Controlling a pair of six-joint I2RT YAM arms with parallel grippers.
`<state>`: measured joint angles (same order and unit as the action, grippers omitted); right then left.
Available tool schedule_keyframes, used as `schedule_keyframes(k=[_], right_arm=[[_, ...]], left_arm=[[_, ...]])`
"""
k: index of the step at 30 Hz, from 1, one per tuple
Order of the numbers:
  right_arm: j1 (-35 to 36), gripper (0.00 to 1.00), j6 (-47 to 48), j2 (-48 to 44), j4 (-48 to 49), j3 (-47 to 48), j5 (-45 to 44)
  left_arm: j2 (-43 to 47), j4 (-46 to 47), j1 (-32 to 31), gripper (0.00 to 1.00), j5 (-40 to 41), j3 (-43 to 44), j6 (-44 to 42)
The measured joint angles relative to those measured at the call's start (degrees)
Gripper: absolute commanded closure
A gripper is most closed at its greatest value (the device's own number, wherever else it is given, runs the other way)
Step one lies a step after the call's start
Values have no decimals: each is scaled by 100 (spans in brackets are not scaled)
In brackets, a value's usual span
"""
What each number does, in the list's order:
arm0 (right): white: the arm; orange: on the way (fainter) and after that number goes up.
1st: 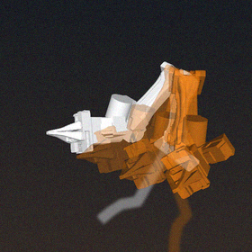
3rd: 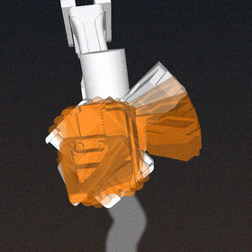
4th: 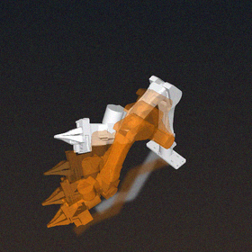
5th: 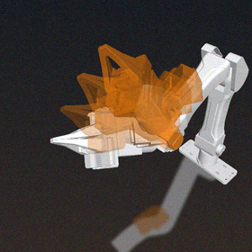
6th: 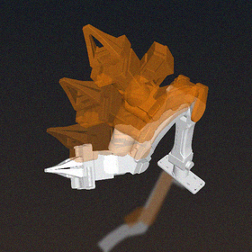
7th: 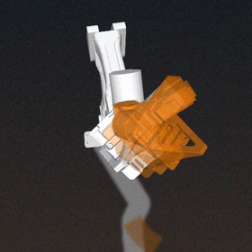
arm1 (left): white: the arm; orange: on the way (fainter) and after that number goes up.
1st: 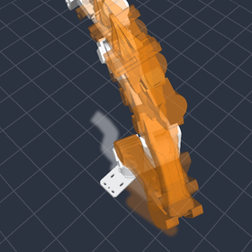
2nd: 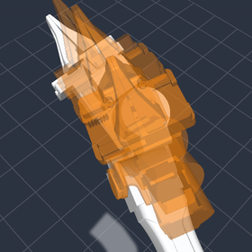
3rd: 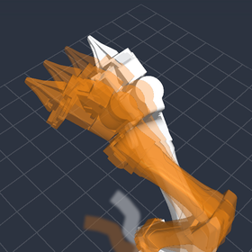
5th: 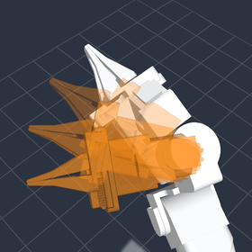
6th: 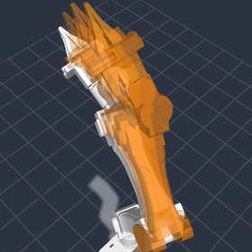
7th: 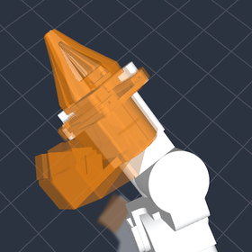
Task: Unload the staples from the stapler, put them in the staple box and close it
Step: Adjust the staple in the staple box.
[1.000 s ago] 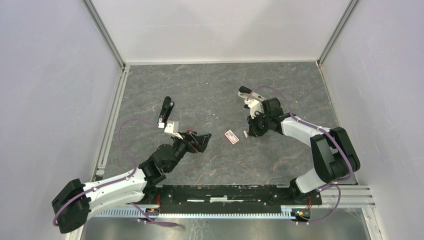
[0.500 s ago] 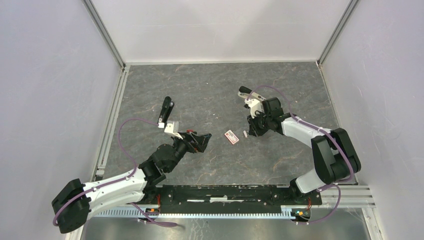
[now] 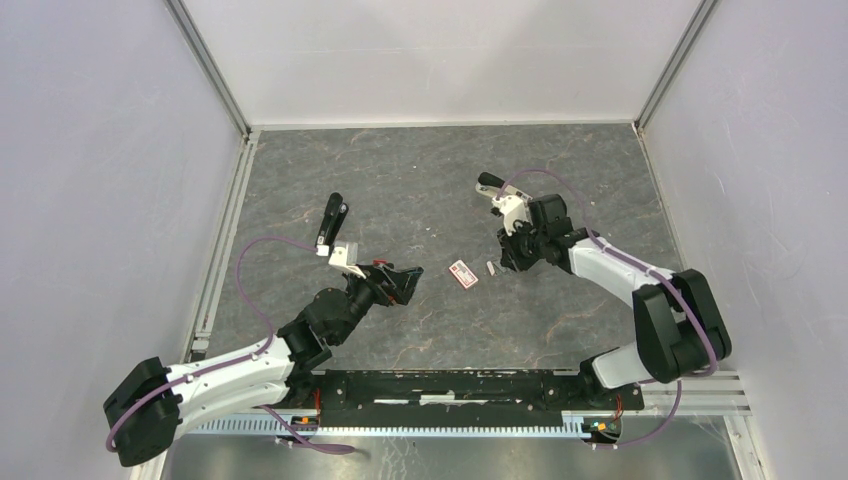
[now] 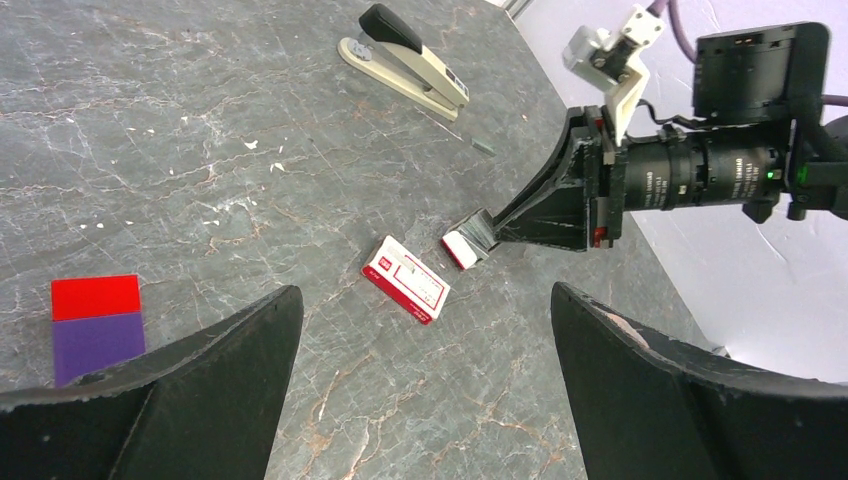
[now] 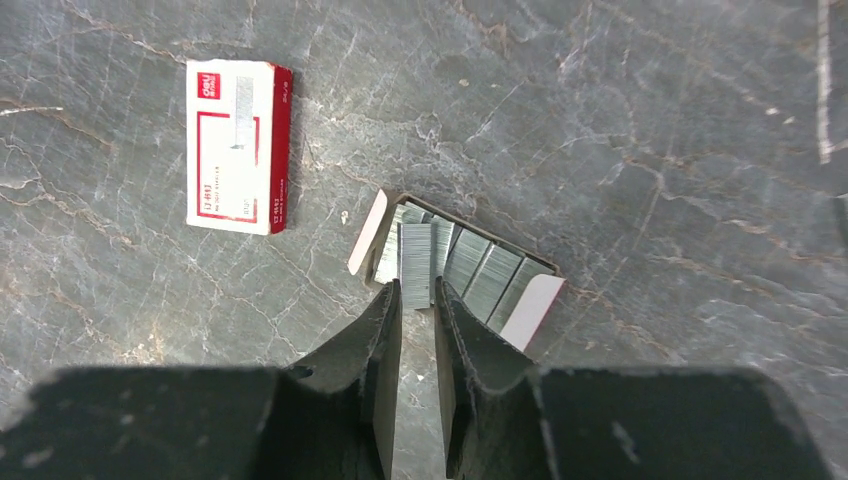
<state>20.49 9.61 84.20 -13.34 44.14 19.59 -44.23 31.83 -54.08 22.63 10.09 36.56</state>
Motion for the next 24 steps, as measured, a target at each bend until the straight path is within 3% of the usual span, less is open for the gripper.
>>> schedule_keyframes(k=[5, 24], right_arm=[[-28, 78, 184, -317, -4, -61, -61], [-37, 78, 573, -118, -168, -190, -76]], left_arm=[[-42, 2, 0, 1, -2, 0, 0], [-39, 2, 0, 1, -2, 0, 4]])
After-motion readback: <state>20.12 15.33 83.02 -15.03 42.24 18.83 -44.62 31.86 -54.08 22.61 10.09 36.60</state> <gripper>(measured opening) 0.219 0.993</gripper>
